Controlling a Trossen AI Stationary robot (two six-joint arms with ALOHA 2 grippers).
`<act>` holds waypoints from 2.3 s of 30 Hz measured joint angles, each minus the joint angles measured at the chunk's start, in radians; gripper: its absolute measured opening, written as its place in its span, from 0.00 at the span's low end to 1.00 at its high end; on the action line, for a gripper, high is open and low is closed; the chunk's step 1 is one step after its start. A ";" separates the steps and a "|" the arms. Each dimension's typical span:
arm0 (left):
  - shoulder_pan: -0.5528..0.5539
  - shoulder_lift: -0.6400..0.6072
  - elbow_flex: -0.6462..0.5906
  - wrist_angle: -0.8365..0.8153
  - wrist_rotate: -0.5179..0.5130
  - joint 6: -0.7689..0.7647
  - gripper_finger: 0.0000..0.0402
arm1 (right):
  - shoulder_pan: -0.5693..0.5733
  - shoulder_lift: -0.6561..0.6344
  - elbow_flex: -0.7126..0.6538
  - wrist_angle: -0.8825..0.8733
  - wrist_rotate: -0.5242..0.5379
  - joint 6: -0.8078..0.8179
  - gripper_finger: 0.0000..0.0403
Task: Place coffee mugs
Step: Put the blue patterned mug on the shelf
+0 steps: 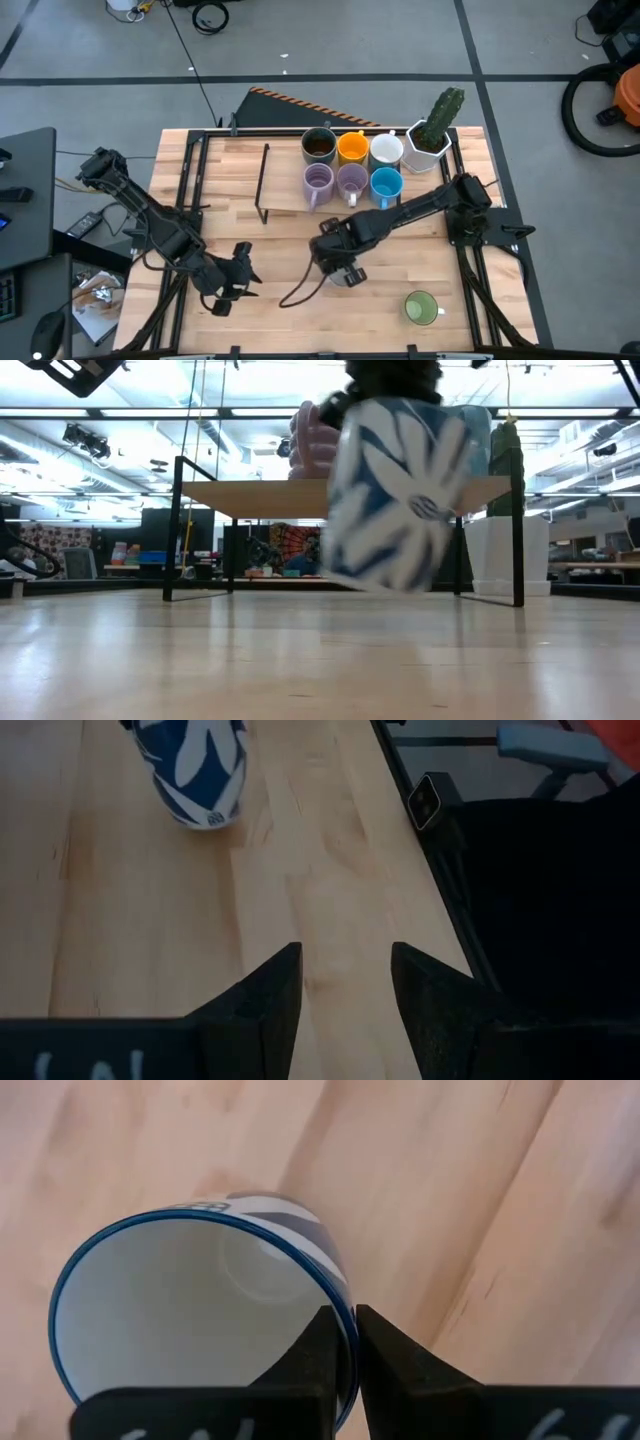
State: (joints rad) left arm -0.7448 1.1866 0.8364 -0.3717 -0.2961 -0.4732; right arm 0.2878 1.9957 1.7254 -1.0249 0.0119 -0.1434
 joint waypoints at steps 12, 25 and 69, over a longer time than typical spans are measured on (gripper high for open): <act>0.002 0.000 0.000 0.000 -0.032 -0.015 0.40 | -0.012 0.000 0.069 0.042 0.014 -0.093 0.07; 0.002 0.034 0.000 0.045 -0.048 -0.013 0.40 | -0.015 -0.001 0.001 -0.060 0.047 -0.006 0.07; 0.243 0.345 0.240 0.061 0.035 0.462 0.40 | 0.256 -0.243 -0.074 -0.155 0.345 0.432 0.46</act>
State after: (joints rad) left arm -0.5013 1.5313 1.0767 -0.3109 -0.2607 -0.0113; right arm 0.5434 1.7530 1.6511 -1.1803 0.3568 0.2882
